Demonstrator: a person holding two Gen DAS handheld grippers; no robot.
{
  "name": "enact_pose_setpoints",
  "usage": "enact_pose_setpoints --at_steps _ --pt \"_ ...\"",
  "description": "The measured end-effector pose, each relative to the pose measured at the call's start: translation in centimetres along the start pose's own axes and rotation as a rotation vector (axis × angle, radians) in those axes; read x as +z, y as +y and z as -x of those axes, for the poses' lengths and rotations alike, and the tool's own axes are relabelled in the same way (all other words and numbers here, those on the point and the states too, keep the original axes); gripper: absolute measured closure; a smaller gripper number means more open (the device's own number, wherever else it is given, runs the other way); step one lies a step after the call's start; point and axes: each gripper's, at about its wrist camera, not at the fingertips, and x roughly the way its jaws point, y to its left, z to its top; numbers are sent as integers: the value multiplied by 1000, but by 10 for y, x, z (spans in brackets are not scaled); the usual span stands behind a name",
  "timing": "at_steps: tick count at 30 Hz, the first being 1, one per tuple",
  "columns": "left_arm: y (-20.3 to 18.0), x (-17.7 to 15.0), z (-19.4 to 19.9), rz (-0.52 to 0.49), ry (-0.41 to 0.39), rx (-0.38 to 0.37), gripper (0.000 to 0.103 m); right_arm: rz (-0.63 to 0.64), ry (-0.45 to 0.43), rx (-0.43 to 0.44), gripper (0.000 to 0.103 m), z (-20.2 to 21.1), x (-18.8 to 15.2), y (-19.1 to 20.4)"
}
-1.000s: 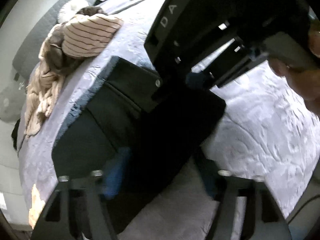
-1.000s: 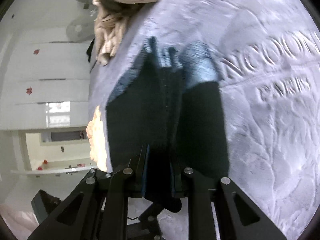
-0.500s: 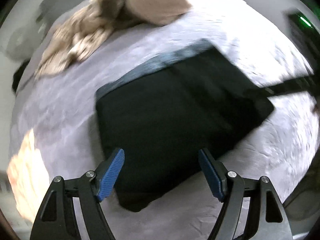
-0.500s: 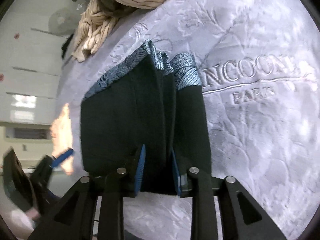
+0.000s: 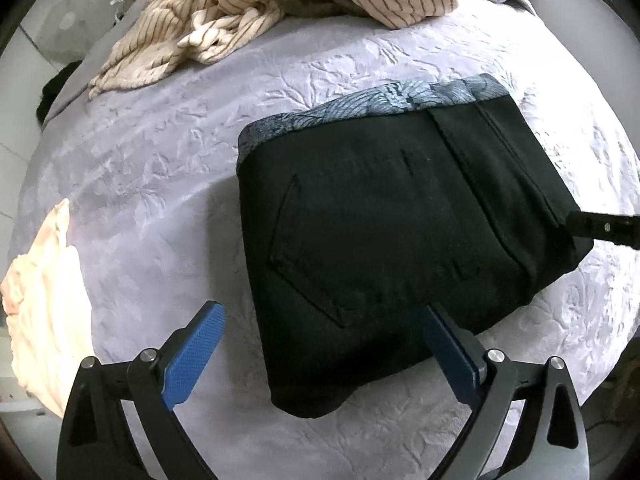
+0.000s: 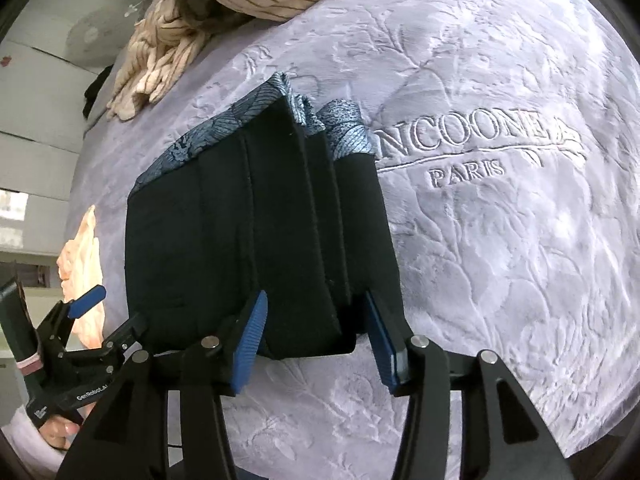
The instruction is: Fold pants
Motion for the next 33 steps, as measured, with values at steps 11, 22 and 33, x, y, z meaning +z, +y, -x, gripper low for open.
enact_pose_setpoints --at_steps 11,22,33 --pt "44 12 -18 185 68 -80 4 9 -16 -42 45 7 16 6" --pt "41 14 -29 205 98 -95 1 37 13 -32 30 -3 6 12" --pt "30 25 -43 183 120 -87 1 -7 10 -17 25 2 7 -9"
